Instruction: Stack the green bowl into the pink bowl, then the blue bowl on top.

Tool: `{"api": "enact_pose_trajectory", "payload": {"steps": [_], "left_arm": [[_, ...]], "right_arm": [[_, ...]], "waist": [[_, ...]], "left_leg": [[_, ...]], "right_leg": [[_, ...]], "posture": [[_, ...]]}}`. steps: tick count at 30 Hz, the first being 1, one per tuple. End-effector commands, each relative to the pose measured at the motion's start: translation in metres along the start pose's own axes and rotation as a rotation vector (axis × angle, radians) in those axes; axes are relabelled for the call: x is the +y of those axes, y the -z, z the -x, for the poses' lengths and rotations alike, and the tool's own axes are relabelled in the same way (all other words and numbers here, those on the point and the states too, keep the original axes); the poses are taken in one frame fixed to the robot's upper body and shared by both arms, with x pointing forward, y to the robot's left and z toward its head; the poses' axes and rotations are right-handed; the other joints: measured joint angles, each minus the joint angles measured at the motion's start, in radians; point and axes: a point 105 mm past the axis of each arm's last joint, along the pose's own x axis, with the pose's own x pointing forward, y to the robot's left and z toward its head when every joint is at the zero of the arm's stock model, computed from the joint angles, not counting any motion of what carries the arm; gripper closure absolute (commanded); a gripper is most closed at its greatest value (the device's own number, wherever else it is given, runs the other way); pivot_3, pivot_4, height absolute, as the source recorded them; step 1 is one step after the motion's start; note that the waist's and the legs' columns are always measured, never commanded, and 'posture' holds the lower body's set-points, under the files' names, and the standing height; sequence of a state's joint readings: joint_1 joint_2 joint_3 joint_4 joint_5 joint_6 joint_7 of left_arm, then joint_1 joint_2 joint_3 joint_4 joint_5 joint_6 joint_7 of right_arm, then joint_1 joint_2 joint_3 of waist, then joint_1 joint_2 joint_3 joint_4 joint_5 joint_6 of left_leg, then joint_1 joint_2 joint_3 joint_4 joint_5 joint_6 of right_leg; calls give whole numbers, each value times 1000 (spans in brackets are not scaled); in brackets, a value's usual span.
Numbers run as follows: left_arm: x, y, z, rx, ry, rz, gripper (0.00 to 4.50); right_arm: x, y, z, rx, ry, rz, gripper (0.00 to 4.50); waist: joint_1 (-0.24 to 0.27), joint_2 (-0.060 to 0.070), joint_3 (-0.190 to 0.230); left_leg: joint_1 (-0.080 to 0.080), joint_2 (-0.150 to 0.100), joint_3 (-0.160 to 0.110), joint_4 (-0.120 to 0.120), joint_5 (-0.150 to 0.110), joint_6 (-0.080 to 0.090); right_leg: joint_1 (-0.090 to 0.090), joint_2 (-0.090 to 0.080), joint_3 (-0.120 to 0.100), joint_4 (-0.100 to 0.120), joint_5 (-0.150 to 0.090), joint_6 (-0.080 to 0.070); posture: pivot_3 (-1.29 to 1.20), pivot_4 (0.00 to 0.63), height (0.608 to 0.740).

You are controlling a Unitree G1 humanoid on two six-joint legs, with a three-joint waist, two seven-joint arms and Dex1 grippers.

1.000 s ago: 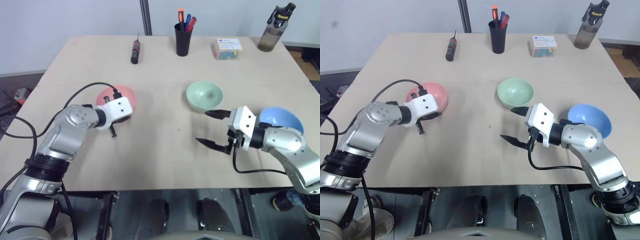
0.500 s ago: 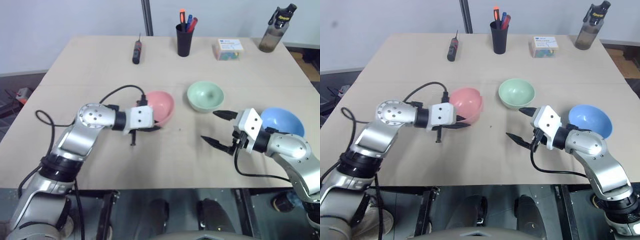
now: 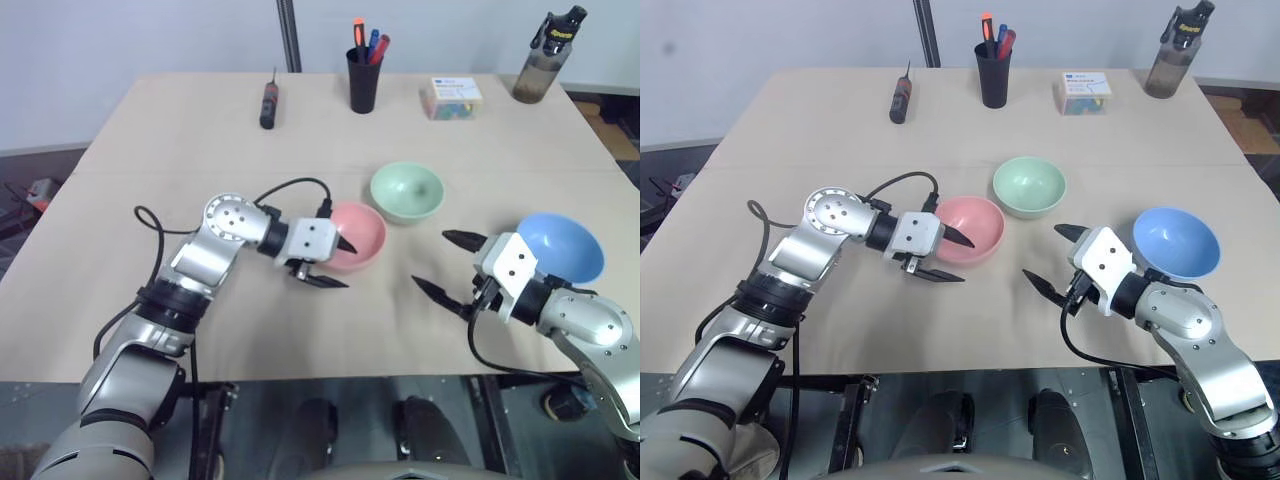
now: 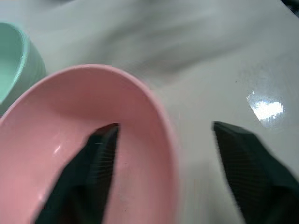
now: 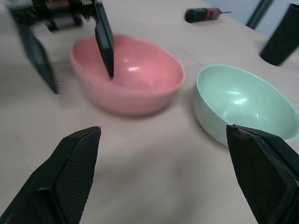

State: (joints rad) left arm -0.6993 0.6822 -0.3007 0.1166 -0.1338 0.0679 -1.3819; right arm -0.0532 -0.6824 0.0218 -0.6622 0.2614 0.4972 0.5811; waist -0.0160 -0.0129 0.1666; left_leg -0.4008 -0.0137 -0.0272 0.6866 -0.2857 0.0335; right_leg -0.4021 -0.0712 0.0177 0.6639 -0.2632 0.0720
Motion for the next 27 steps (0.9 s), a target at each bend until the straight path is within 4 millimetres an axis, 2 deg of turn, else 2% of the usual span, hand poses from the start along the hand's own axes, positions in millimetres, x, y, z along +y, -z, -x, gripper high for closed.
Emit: {"api": "enact_pose_trajectory", "payload": {"steps": [1,4,7,12,14,15,18,26,27], "left_arm": [[2,-16,20,-71,-104,55,647],[1,-23,34,-191,-269,143,647],[-3,-21,47,-269,-434,169,647],[-24,-29,52,-390,-454,321,647],[-32,-33,54,-437,-454,381,129],[-35,-34,55,-437,-469,384,60],[-37,-36,56,-431,-518,400,60],[-38,-39,68,-478,-605,426,60],[-38,-39,70,-487,-615,424,23]], "right_arm": [[-17,-3,0,12,30,61,0],[-41,7,-5,73,50,119,0],[-50,9,-14,89,19,168,0],[-59,11,-32,86,-56,222,0],[-66,14,-41,96,-68,270,0],[-69,13,-45,93,-73,289,0],[-73,10,-55,72,-102,315,0],[-68,21,-90,80,-205,414,0],[-67,23,-94,86,-218,435,254]], "waist": [[-2,0,0],[1,0,0],[-1,0,0],[2,0,0],[2,0,0],[2,0,0],[5,0,0],[-2,0,0],[-2,0,0]], "left_leg": [[0,0,0,0,0,0],[1,1,0,0,0,0],[1,3,1,0,0,0],[1,5,0,-1,0,0],[1,4,1,0,0,0],[1,4,1,0,0,-1],[1,3,1,0,2,-4],[2,4,1,-1,2,-5],[2,4,2,-1,2,-5]], "right_leg": [[0,0,0,0,0,0],[0,0,0,0,0,0],[1,-1,1,0,0,0],[0,0,0,0,0,0],[0,-1,1,0,0,0],[0,-1,1,0,0,0],[0,-1,1,0,0,0],[0,-1,1,0,0,0],[0,-1,2,0,0,0]], "posture": [[0,150,740],[0,150,740],[0,150,740],[0,150,740],[0,150,740],[0,150,740],[0,150,740],[0,150,740],[0,150,740]]}}
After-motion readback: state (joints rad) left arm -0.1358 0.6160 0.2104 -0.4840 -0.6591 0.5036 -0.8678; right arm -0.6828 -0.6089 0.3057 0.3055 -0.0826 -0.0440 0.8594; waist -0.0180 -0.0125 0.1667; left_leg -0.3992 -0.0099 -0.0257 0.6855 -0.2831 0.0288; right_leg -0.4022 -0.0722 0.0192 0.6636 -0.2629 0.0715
